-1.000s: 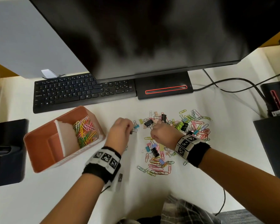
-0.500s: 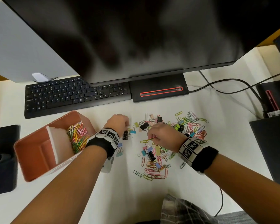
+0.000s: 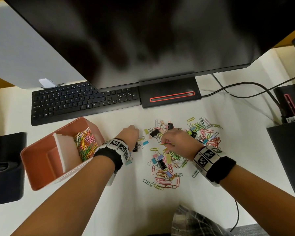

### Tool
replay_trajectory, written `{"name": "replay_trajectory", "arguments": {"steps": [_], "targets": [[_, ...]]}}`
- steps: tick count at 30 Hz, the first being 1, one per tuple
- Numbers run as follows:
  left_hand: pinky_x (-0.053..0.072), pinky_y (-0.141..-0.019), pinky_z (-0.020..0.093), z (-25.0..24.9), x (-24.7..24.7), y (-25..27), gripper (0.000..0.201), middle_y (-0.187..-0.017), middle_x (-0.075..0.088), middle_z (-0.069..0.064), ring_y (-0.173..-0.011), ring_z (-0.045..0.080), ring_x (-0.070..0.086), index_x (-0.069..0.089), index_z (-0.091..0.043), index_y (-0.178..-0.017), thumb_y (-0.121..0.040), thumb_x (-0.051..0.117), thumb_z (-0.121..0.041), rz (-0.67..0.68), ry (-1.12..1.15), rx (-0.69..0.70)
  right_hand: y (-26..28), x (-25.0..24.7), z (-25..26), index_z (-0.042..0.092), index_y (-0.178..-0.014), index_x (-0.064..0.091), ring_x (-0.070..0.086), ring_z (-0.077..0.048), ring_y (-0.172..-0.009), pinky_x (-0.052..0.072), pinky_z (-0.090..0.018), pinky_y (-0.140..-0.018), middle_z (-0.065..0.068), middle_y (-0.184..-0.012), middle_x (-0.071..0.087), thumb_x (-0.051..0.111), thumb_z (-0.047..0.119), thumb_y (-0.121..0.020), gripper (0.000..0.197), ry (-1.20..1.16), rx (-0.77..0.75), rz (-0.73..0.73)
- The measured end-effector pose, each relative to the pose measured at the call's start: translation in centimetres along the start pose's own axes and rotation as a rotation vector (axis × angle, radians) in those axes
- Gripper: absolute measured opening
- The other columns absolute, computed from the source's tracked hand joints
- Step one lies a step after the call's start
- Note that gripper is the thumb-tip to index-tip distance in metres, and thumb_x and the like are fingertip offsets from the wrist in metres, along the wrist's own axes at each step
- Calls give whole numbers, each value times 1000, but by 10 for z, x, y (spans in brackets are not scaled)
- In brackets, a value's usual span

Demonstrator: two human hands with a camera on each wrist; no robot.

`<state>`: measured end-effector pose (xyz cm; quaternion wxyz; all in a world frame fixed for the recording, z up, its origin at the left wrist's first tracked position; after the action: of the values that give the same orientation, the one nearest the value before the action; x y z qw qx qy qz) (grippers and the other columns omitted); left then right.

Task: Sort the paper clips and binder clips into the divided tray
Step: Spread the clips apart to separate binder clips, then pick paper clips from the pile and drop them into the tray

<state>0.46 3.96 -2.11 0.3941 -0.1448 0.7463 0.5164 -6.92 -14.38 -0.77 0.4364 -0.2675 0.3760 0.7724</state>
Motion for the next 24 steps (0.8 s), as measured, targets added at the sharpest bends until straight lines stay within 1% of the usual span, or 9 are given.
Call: {"name": "replay_trajectory", "arguments": {"steps": [3,6,9,11,15,17,19,22,24], "targets": [[45,-79,32,-2,-7,13,27,-109,46,13,-95,30,53,54,-3,-99,-77,48,12,-85,88,-39,4,-6,5,14,-94,64,54,-16,-93,48,-31,-83,-1,-95,65,54,11,-88,12,2,-13,-46],[40,-74,26,5,-34,43,27,-96,44,5,-84,25,53,52,-11,-86,-79,42,13,-336,273,-102,2,-16,29,12,-92,64,51,-10,-89,45,-26,-82,1,-93,65,55,12,-88,10,-18,-96,-94],[34,-77,23,38,-67,97,16,-95,45,1,-82,16,47,57,-11,-89,-90,44,-2,-637,418,-187,-13,-25,79,12,-91,64,47,-10,-84,38,-21,-79,1,-89,63,56,9,-86,9,-38,-261,-131],[36,-80,26,72,-74,129,10,-97,51,4,-85,15,47,60,-11,-93,-90,51,-9,-739,440,-264,-31,-22,123,12,-90,64,51,-15,-85,40,-26,-80,-1,-88,63,58,10,-85,8,-46,-377,-155],[44,-81,30,130,-51,150,7,-94,68,11,-88,25,62,66,-11,-89,-82,64,-12,-705,515,-421,-72,2,205,10,-96,63,51,-19,-94,35,-26,-86,-6,-96,61,57,11,-86,11,-86,-444,-102],[42,-86,27,137,-38,153,19,-102,68,14,-96,27,62,66,-8,-100,-83,59,-5,-650,569,-427,-89,18,224,9,-105,61,52,-21,-98,32,-24,-90,-8,-103,59,57,11,-87,19,-108,-355,-45],[38,-92,26,135,-31,156,29,-115,64,14,-106,27,58,61,-7,-114,-87,52,-4,-642,542,-424,-97,30,227,12,-119,54,54,-22,-105,36,-31,-101,-10,-113,58,59,13,-86,33,-171,-263,-23],[37,-96,28,120,-32,160,33,-119,60,10,-108,22,55,59,-11,-117,-88,49,-2,-770,471,-339,-88,31,214,20,-130,45,55,-19,-111,46,-33,-97,-5,-126,52,59,17,-87,45,-311,-209,-68],[42,-93,27,100,-33,158,29,-113,60,5,-102,17,55,60,-14,-113,-87,53,-4,-835,477,-201,-71,26,188,23,-124,50,57,-13,-101,48,-27,-90,0,-117,56,58,20,-89,37,-336,-197,-128]]}}
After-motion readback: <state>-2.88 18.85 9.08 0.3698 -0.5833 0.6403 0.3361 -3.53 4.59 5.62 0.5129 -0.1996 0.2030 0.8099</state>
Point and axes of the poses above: each hand's wrist, its own y-axis away from the middle knuckle, its own x-axis out of the palm, z = x × y, the point moved 2 cm from there along -y, towards the middle knuckle
